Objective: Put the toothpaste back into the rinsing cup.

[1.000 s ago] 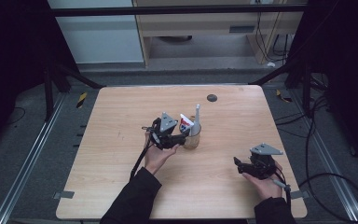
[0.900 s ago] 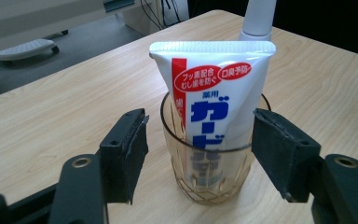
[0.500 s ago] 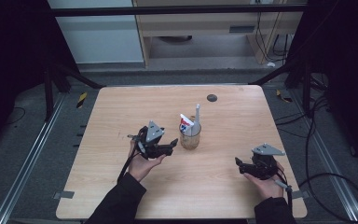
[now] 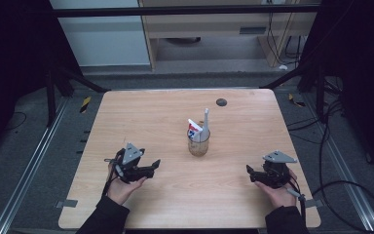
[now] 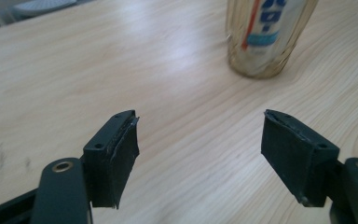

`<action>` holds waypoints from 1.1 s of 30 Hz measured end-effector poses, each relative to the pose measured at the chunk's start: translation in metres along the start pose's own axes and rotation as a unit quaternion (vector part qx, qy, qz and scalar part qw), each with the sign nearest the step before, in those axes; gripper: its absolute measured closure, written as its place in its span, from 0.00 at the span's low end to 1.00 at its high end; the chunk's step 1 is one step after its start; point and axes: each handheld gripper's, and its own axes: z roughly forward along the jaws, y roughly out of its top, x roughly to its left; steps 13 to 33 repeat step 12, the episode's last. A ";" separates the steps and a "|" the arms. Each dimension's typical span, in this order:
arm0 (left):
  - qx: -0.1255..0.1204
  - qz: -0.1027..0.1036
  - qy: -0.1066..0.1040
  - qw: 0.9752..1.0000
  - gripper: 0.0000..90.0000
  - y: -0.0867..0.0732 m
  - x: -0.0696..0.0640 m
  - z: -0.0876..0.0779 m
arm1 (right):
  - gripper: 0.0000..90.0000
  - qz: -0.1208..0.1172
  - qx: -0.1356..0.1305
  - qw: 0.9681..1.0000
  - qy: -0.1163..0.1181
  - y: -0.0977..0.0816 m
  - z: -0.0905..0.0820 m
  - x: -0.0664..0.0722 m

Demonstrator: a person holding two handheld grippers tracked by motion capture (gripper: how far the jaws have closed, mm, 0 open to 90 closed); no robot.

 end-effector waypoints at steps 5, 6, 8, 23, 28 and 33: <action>0.027 -0.025 0.029 0.999 0.29 -0.027 0.020 -0.012 | 0.24 0.001 0.003 1.000 0.001 0.000 0.000 0.001; 0.029 -0.032 0.034 0.998 0.29 -0.031 0.024 -0.015 | 0.24 0.000 0.003 1.000 0.000 0.000 0.000 0.001; 0.029 -0.046 0.040 0.998 0.29 -0.037 0.032 -0.021 | 0.23 -0.002 0.002 1.000 0.000 0.000 0.001 0.001; 0.031 -0.057 0.056 0.996 0.28 -0.044 0.041 -0.028 | 0.23 -0.003 0.003 1.000 -0.002 0.000 0.001 0.000; 0.031 -0.057 0.056 0.996 0.28 -0.044 0.041 -0.028 | 0.23 -0.003 0.003 1.000 -0.002 0.000 0.001 0.000; 0.031 -0.057 0.056 0.996 0.28 -0.044 0.041 -0.028 | 0.23 -0.003 0.003 1.000 -0.002 0.000 0.001 0.000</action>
